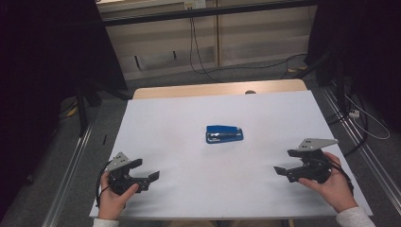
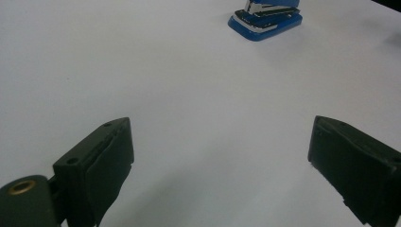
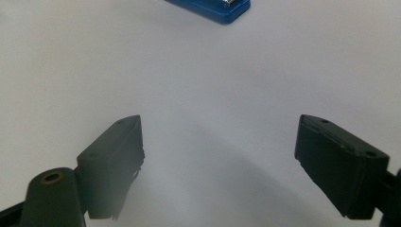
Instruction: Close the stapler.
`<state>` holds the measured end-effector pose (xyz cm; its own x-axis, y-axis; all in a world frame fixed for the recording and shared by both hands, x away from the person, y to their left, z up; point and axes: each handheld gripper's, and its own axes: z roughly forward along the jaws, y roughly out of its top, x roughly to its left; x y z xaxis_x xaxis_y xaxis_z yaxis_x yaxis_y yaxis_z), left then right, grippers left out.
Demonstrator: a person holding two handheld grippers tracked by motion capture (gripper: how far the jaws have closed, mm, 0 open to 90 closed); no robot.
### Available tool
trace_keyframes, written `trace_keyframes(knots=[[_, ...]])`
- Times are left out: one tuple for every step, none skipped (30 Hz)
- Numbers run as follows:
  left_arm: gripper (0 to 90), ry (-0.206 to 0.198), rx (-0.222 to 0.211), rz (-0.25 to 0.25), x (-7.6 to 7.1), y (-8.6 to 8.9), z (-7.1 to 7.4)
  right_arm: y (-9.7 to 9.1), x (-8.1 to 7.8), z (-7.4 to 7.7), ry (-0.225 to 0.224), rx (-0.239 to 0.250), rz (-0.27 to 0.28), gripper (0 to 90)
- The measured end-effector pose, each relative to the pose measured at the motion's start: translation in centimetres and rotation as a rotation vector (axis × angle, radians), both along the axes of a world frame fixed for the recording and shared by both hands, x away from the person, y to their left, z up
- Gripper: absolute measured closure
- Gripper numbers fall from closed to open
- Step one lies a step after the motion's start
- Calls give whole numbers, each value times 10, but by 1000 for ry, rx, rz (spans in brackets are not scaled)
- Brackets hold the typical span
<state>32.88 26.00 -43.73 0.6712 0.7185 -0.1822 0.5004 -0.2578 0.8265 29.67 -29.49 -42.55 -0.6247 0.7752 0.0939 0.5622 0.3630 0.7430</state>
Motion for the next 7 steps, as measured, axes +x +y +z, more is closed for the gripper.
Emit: trace_keyframes(knots=[[77, -2, 3, 4, 0, 0, 0, 0, 0, 0, 0, -1, 2, 158], [78, -3, 3, 6, 0, 0, 0, 1, 0, 0, 1, -5, 3, 158], [78, -2, 2, 4, 1, 0, 0, 1, 0, 0, 1, -7, 3, 158], [78, 0, 2, 1, 1, 0, 0, 1, 0, 0, 0, -8, 5, 158], [77, -1, -2, 1, 1, -1, 0, 2, 0, 0, 0, -9, 7, 158], [77, -1, -1, -1, 1, -1, 0, 2, 1, -1, 0, -11, 9, 158], [77, -1, -3, -4, 1, -1, -1, 2, 1, -1, 0, -10, 11, 158]])
